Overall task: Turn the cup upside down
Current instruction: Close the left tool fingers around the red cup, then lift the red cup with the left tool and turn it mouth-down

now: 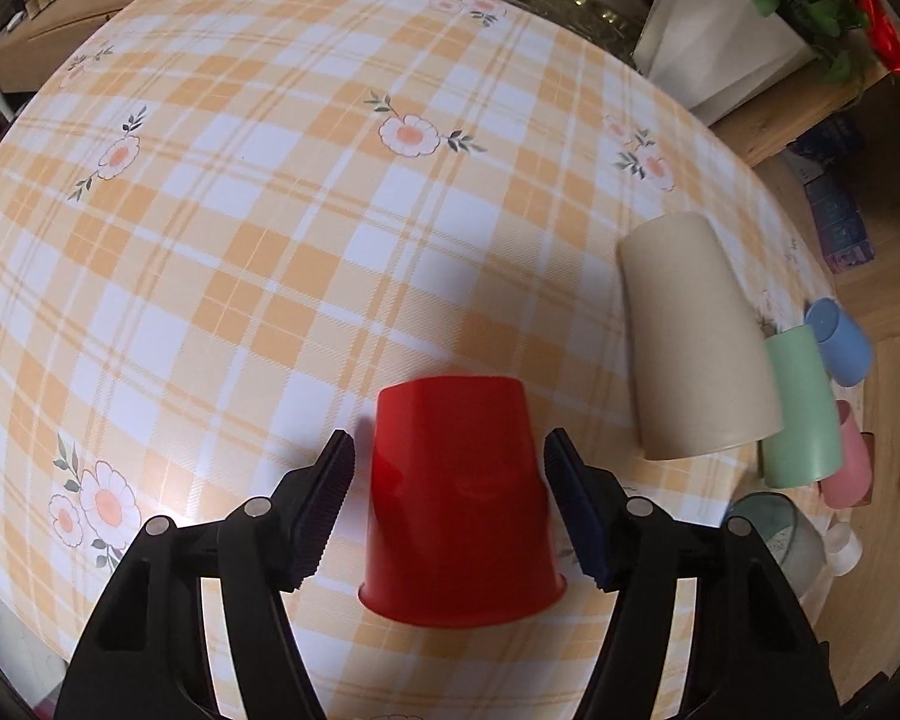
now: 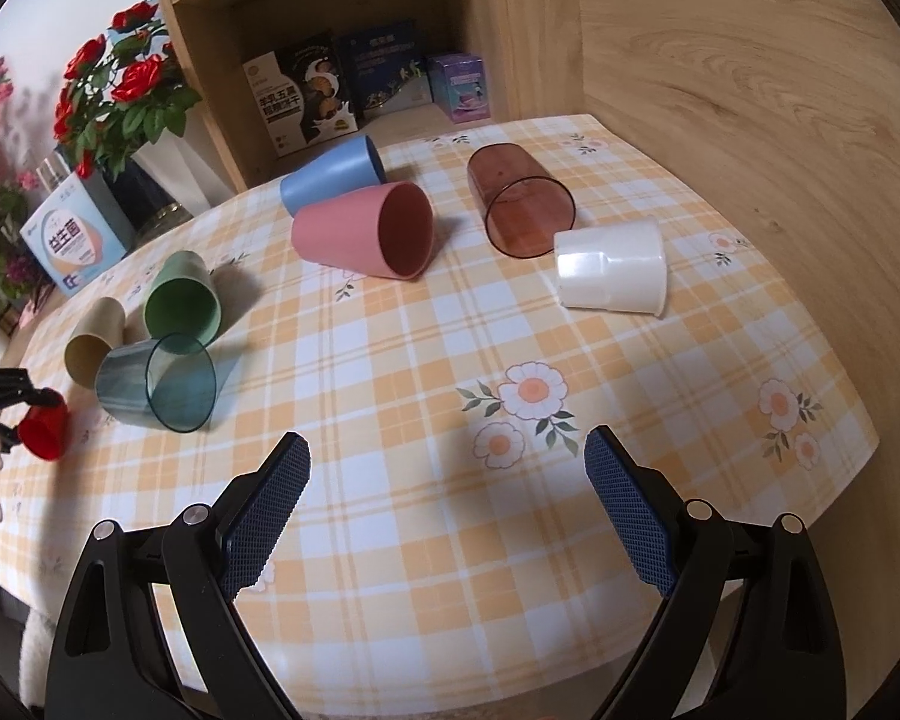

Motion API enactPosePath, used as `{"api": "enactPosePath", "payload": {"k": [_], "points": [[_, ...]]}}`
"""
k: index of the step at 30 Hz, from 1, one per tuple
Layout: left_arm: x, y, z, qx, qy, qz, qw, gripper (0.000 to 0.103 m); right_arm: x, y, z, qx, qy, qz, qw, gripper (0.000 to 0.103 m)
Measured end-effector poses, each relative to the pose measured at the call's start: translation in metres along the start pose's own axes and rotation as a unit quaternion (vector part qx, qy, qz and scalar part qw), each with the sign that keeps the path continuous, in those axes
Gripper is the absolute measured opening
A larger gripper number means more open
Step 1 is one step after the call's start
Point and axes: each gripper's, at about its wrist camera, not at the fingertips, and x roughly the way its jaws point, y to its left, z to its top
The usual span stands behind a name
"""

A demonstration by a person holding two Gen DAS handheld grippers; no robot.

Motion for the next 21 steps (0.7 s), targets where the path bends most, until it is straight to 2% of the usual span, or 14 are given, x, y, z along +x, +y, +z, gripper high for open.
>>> {"api": "enactPosePath", "payload": {"k": [2, 4, 7, 10, 16, 21], "points": [[0.003, -0.001, -0.002, 0.005, 0.002, -0.007, 1.0, 0.054, 0.0, 0.002, -0.001, -0.002, 0.002, 0.001, 1.0, 0.09], [0.0, 0.0, -0.005, 0.008, -0.002, -0.002, 1.0, 0.054, -0.002, 0.001, -0.001, -0.002, 0.001, 0.001, 1.0, 0.09], [-0.008, 0.001, -0.012, 0.002, -0.01, -0.018, 0.9998, 0.053, -0.007, 0.0, 0.001, 0.001, -0.007, 0.001, 1.0, 0.09], [-0.026, -0.003, -0.027, 0.017, -0.017, -0.032, 0.9992, 0.053, -0.011, -0.002, 0.003, 0.003, -0.013, 0.0, 1.0, 0.09], [-0.054, -0.028, -0.081, 0.052, -0.006, -0.068, 0.9963, 0.053, -0.016, -0.004, 0.004, 0.006, -0.016, 0.005, 1.0, 0.09], [-0.046, -0.084, -0.14, 0.08, 0.034, -0.123, 0.9886, 0.053, -0.02, -0.007, 0.002, 0.011, -0.018, 0.006, 1.0, 0.09]]}}
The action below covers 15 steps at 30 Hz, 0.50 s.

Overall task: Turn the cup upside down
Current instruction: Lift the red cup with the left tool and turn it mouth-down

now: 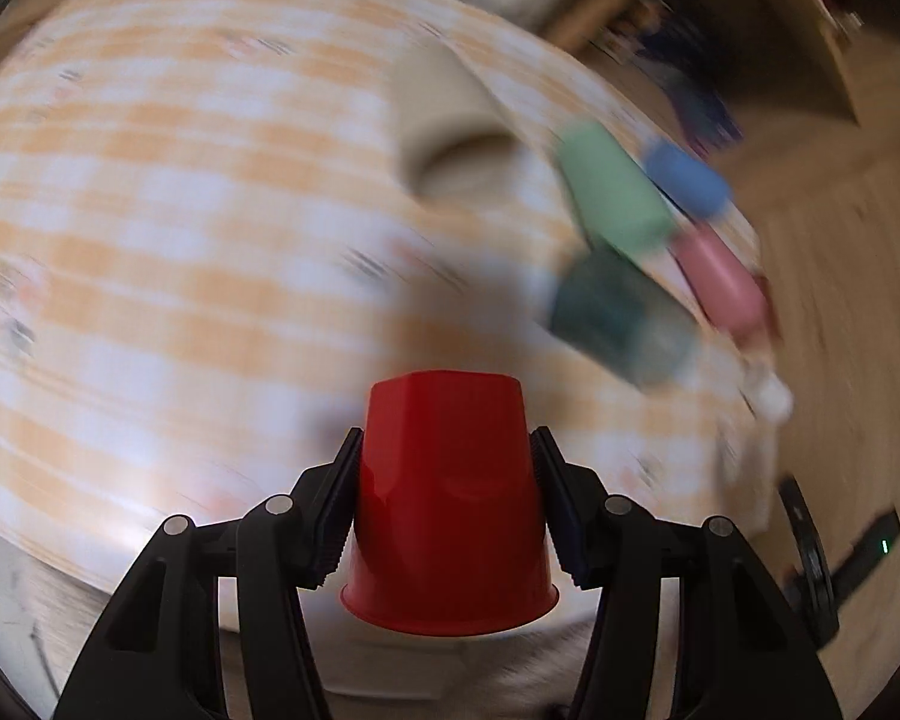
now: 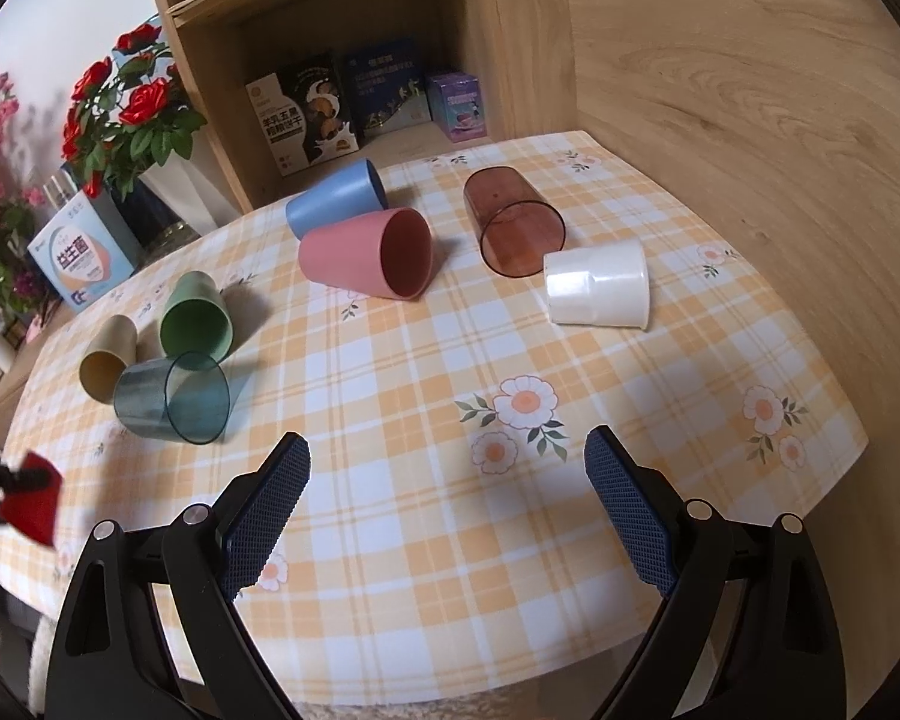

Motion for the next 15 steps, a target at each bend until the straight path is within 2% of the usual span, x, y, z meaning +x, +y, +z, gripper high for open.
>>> {"api": "enactPosePath", "payload": {"k": [2, 6, 12, 15], "points": [[0.02, -0.029, -0.012, 0.022, 0.024, -0.029, 0.999, 0.053, 0.0, -0.005, 0.0, 0.007, 0.006, 0.0, 1.0, 0.09], [0.053, -0.084, -0.028, 0.047, 0.034, -0.075, 0.9955, 0.053, -0.002, -0.012, 0.002, 0.004, 0.013, -0.005, 1.0, 0.09], [0.097, -0.141, -0.034, 0.056, 0.042, -0.065, 0.9954, 0.053, -0.006, -0.027, 0.01, 0.0, 0.009, -0.018, 1.0, 0.09], [0.11, -0.155, -0.034, 0.069, 0.043, -0.06, 0.9949, 0.053, -0.008, -0.036, 0.013, 0.003, 0.006, -0.023, 1.0, 0.09]]}}
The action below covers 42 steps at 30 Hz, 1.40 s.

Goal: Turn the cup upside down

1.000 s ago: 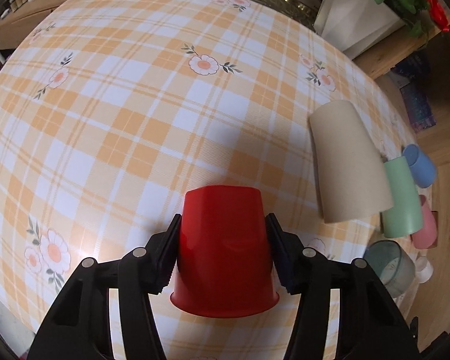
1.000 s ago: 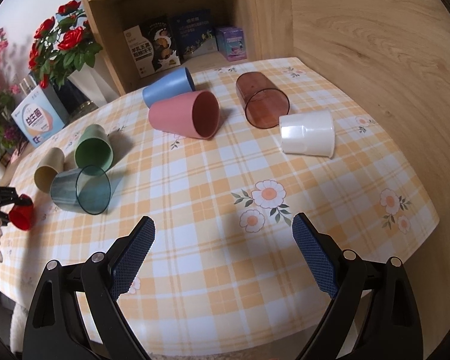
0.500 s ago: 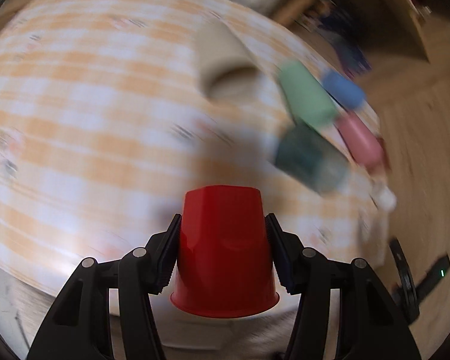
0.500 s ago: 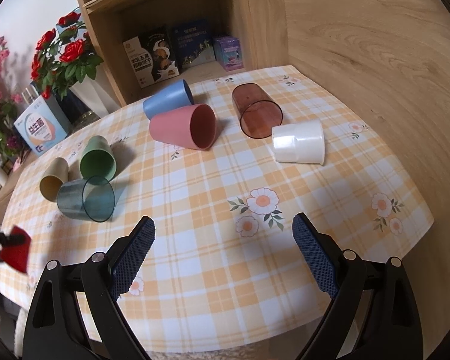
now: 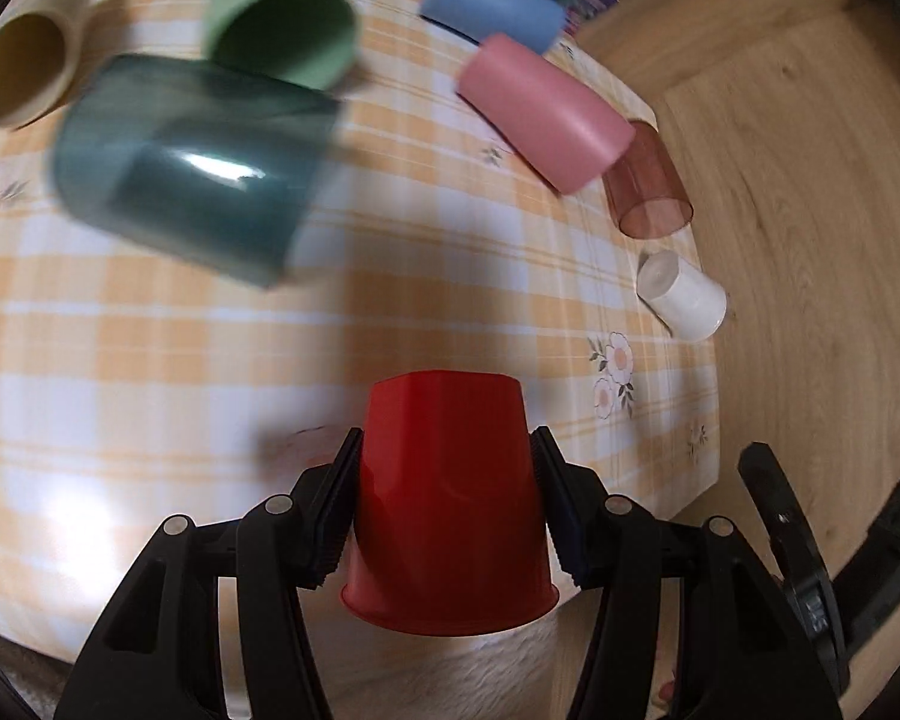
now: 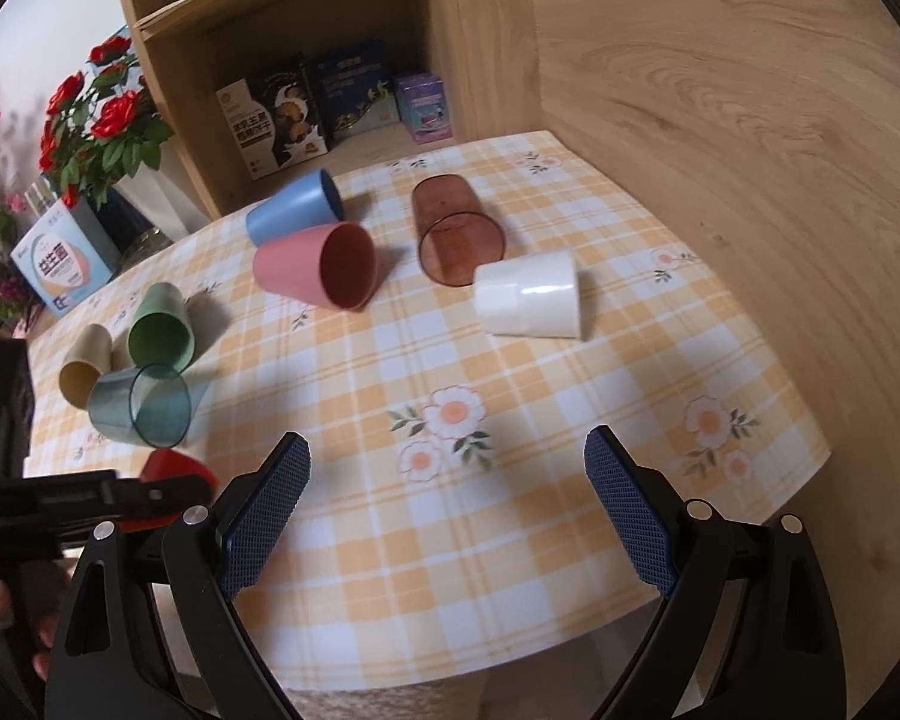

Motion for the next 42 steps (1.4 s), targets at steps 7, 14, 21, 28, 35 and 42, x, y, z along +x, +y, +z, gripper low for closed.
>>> {"api": "enactPosePath", "payload": {"k": [7, 14, 21, 28, 35, 42], "points": [[0.023, -0.01, 0.007, 0.005, -0.004, 0.016, 0.9999, 0.054, 0.008, -0.015, -0.002, 0.01, 0.01, -0.008, 1.0, 0.09], [0.024, -0.015, 0.007, 0.03, 0.001, 0.024, 0.9993, 0.067, 0.012, -0.018, -0.004, 0.016, 0.016, -0.008, 1.0, 0.09], [-0.004, -0.014, 0.003, 0.063, -0.027, 0.038, 0.9969, 0.076, 0.004, -0.007, -0.004, 0.01, 0.015, -0.005, 1.0, 0.09], [-0.06, -0.008, -0.007, 0.115, -0.099, 0.066, 0.9862, 0.09, -0.005, 0.011, -0.002, -0.001, 0.018, 0.009, 1.0, 0.09], [-0.125, 0.023, -0.021, 0.158, -0.187, 0.124, 0.9617, 0.097, -0.008, 0.03, 0.001, -0.01, 0.037, 0.036, 0.999, 0.09], [-0.17, 0.072, -0.03, 0.155, -0.242, 0.182, 0.9404, 0.097, 0.012, 0.049, 0.008, -0.011, 0.101, 0.087, 0.991, 0.09]]}}
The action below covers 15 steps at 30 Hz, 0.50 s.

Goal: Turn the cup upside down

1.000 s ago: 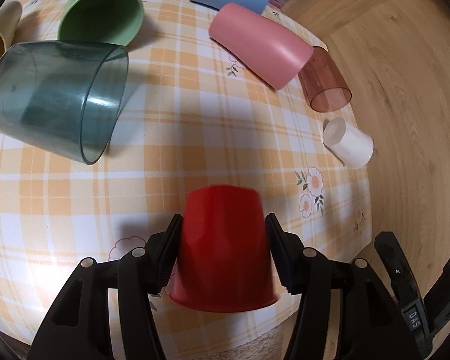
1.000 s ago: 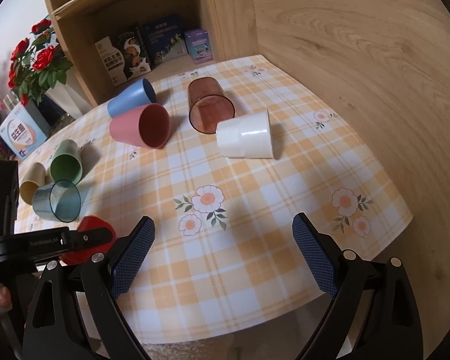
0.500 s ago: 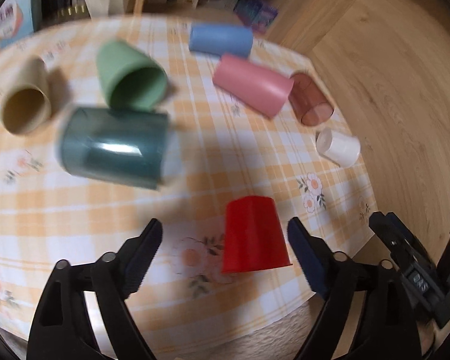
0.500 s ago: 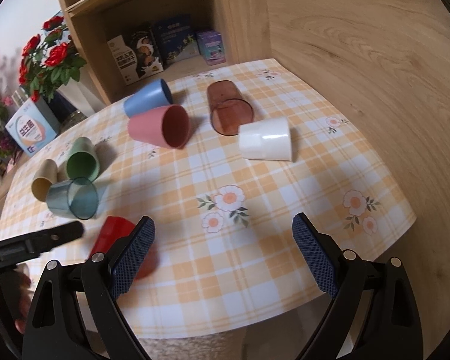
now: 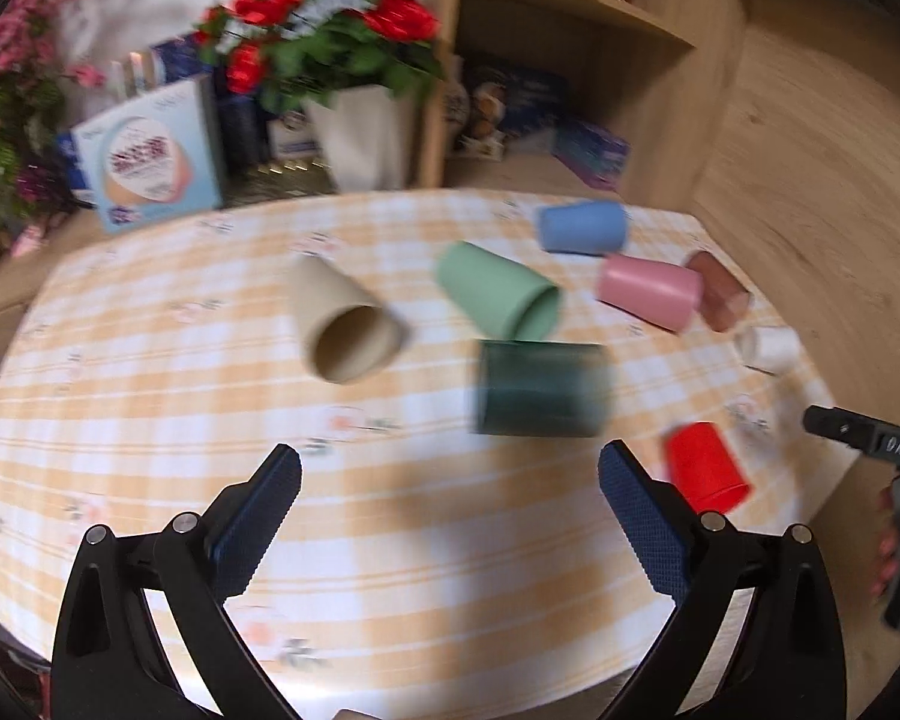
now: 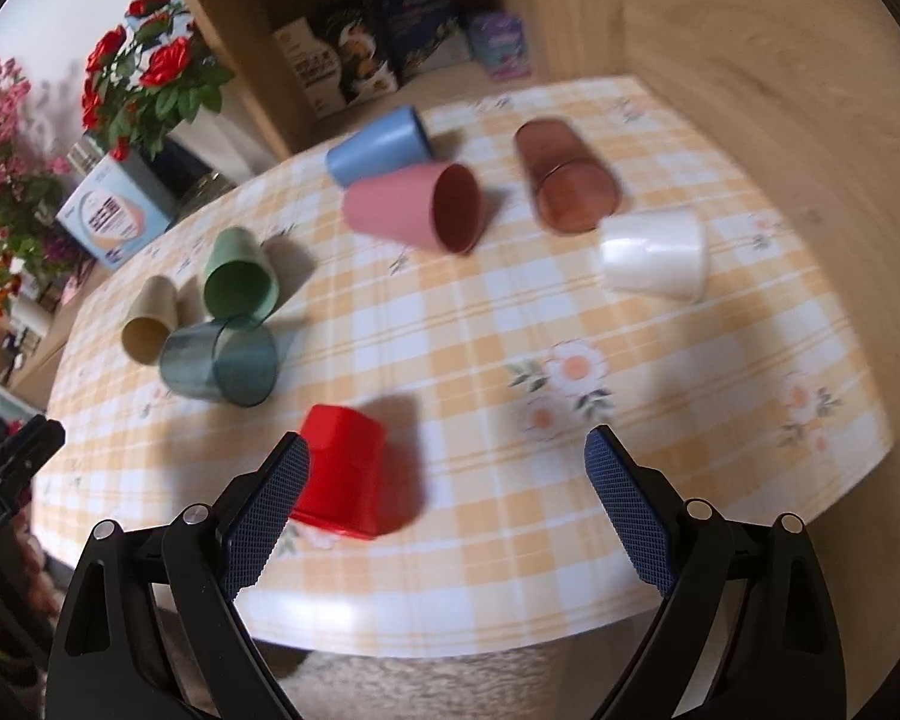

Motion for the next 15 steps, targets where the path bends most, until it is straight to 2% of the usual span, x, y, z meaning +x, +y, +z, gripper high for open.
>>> {"api": "enactPosePath", "payload": {"k": [6, 11, 15], "points": [[-0.021, 0.048, -0.017, -0.027, -0.039, 0.051, 0.9976, 0.097, 0.023, 0.015, 0.01, -0.003, 0.064, 0.029, 0.998, 0.09], [-0.027, 0.07, -0.025, -0.024, -0.052, 0.074, 0.9957, 0.097, 0.045, 0.031, 0.014, -0.025, 0.109, 0.018, 0.994, 0.09], [-0.03, 0.078, -0.031, -0.014, -0.062, 0.08, 0.9948, 0.097, 0.058, 0.038, 0.017, -0.02, 0.126, 0.015, 0.992, 0.09]]}}
